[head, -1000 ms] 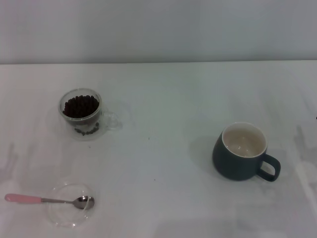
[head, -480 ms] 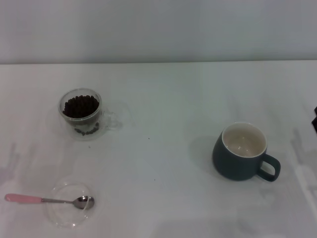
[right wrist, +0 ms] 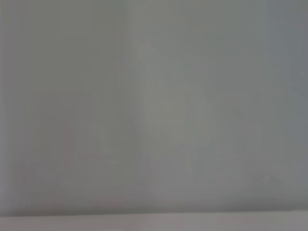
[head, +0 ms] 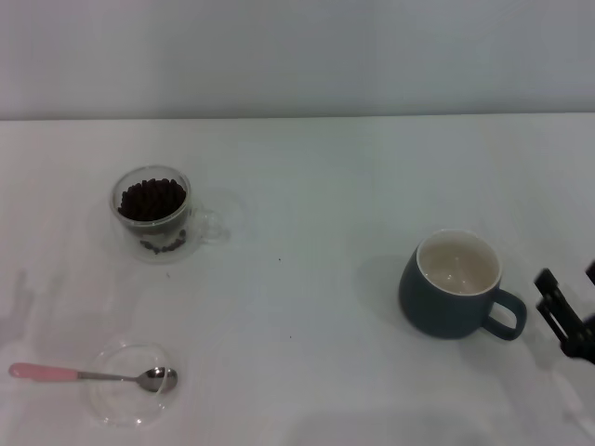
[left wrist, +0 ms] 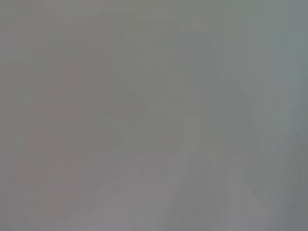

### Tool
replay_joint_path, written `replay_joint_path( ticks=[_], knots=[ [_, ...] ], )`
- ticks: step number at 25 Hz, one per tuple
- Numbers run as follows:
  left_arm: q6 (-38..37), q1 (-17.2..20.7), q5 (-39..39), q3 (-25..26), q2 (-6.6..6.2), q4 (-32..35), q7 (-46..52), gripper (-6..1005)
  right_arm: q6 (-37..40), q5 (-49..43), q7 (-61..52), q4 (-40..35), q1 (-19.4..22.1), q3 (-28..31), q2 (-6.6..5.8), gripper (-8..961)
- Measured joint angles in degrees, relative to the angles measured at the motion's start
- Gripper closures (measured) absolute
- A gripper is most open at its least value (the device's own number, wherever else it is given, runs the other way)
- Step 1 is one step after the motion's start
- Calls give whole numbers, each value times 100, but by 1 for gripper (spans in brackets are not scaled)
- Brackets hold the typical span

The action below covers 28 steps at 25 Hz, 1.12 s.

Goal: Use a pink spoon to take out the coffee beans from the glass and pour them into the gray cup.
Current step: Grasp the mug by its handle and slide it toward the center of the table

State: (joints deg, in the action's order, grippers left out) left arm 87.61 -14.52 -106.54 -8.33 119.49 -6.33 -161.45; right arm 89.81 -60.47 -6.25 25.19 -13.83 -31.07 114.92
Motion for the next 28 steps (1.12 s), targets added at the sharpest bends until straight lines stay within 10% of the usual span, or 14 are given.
replay_joint_path(
  ticks=[9, 17, 28],
  knots=[
    [-43, -188, -5, 3, -3, -62, 0, 228, 1450, 56, 25, 516, 722, -605, -43, 217],
    [-54, -370, -10, 7, -9, -62, 0, 228, 2167, 512, 2843, 2777, 867, 117, -16, 223],
    [-60, -436, -6, 8, -14, -61, 0, 228, 667, -212, 5082, 4246, 697, 1795, 29, 226]
  ],
)
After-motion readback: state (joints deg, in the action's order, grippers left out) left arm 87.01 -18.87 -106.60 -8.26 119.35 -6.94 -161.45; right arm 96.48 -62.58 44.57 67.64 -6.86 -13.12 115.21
